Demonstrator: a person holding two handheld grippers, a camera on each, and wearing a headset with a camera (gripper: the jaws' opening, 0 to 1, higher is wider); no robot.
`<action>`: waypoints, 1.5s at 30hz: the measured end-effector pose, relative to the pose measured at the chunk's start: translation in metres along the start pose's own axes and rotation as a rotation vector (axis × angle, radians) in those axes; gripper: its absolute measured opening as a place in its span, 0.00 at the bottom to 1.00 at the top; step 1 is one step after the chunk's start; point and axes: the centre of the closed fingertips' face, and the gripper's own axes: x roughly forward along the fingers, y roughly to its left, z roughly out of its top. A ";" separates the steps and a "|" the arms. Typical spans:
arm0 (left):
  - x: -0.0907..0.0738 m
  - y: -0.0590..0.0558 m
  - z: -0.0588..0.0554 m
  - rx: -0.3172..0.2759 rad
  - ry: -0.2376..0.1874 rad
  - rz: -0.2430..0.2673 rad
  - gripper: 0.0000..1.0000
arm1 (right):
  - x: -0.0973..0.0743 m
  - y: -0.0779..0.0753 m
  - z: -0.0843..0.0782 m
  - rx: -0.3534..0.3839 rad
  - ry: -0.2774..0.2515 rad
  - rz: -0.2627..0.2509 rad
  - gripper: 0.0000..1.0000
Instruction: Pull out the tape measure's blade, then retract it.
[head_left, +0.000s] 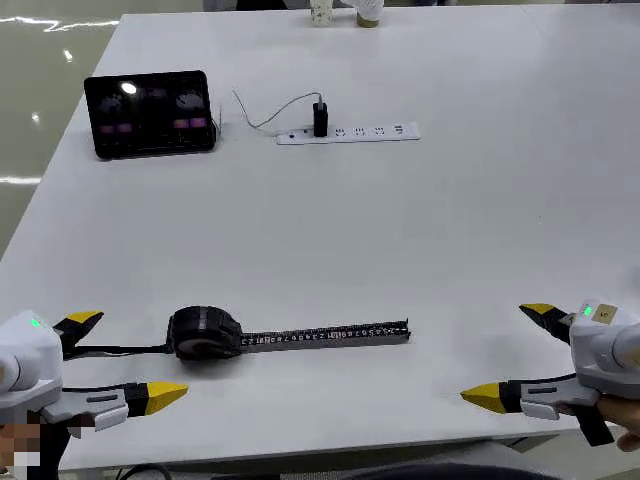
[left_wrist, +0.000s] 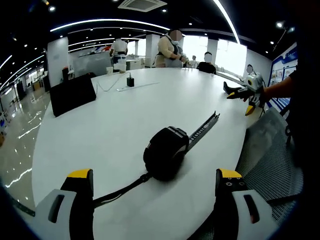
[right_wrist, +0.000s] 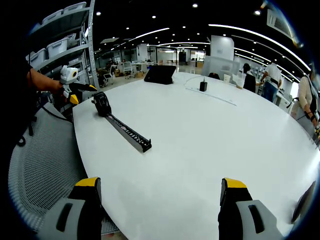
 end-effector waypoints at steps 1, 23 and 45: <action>0.000 0.000 0.000 -0.004 0.000 -0.001 0.99 | -0.001 0.000 0.001 0.000 0.000 -0.001 0.99; -0.004 0.003 -0.005 0.003 0.029 0.013 0.99 | -0.009 -0.006 0.006 0.005 -0.001 -0.004 0.99; 0.014 0.005 0.034 -0.210 -0.027 0.101 0.99 | 0.010 -0.003 0.020 -0.134 0.063 0.063 0.99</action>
